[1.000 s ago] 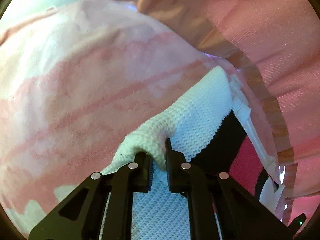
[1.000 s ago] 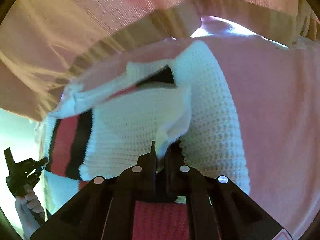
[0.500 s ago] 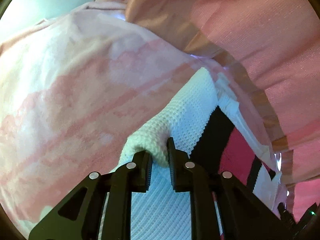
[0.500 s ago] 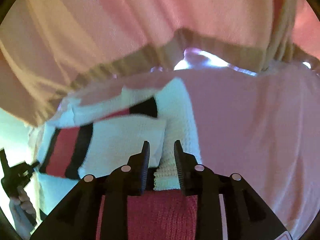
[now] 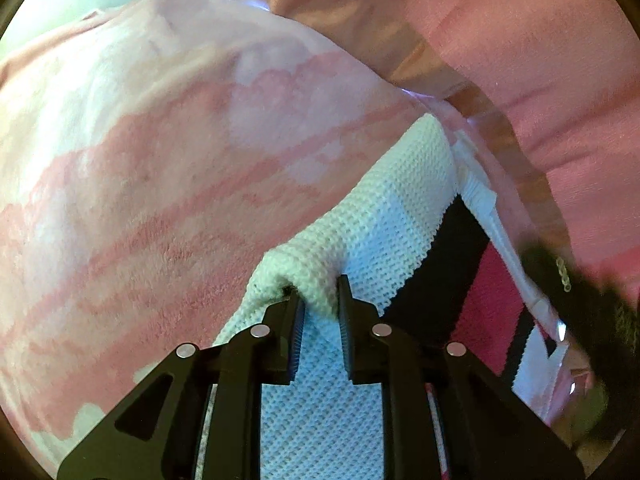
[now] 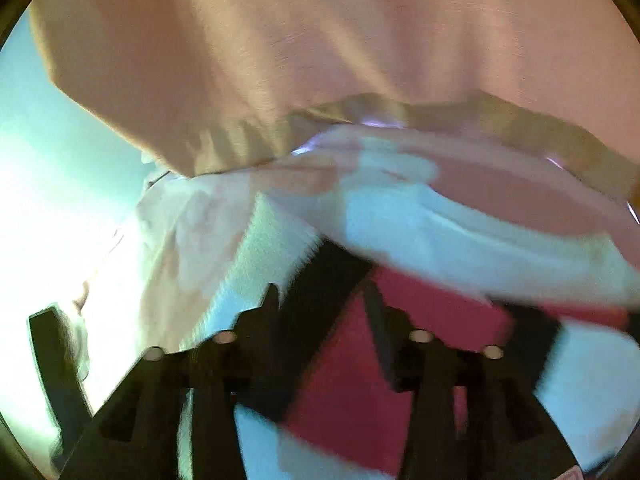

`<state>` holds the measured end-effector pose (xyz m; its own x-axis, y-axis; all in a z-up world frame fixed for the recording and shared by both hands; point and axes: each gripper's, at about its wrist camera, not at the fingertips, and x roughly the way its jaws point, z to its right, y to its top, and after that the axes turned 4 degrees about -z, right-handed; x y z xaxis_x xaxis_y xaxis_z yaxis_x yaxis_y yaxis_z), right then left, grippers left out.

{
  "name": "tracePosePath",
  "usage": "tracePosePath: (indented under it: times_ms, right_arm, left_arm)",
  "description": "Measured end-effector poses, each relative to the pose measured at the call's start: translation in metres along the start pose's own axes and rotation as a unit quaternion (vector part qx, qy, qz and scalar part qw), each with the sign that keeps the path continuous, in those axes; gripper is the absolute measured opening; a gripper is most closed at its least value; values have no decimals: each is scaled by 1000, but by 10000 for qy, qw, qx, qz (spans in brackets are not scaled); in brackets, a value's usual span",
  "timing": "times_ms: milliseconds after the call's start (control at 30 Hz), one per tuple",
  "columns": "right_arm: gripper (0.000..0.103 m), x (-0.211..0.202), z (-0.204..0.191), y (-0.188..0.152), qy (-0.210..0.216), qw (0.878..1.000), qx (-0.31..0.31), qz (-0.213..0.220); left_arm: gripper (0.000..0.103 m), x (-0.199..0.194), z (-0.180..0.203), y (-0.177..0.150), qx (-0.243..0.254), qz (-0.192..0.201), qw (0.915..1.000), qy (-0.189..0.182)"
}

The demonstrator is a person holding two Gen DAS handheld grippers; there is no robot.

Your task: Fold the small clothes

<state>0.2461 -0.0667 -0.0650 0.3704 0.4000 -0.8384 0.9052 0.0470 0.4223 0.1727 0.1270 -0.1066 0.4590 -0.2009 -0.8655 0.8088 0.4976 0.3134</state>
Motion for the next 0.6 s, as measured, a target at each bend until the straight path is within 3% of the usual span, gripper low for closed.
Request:
tracePosePath:
  times_ms: [133,233,367,433,467,533,600]
  right_arm:
    - [53,47,-19,27,-115,9997,-136,-137]
    - [4,78,-27,40,-133,9985,-343,-412]
    - [3,65,-40,59,-180,9980,-566,229]
    - [3,85,-39,64,-433,9976,-538,6]
    - [4,103,-37,61,-524,9962,-585,-372]
    - [8,99,-39,61,-565,9962,-611,-253]
    - [11,71,-34,59,-320,9983,-464,-130]
  left_arm:
    - [16,5,6,3,162,-4,9998,95]
    - [16,8,7,7,211,-8,9997,73]
    - [16,12,7,13,268,-11,9996,30]
    - [16,14,7,16,271,26,9996,45]
    - [16,15,8,16,291,50,9995,75]
    - [17,17,14,16,362,130,9990,220]
    - [17,17,21,16,403,138,9986,309]
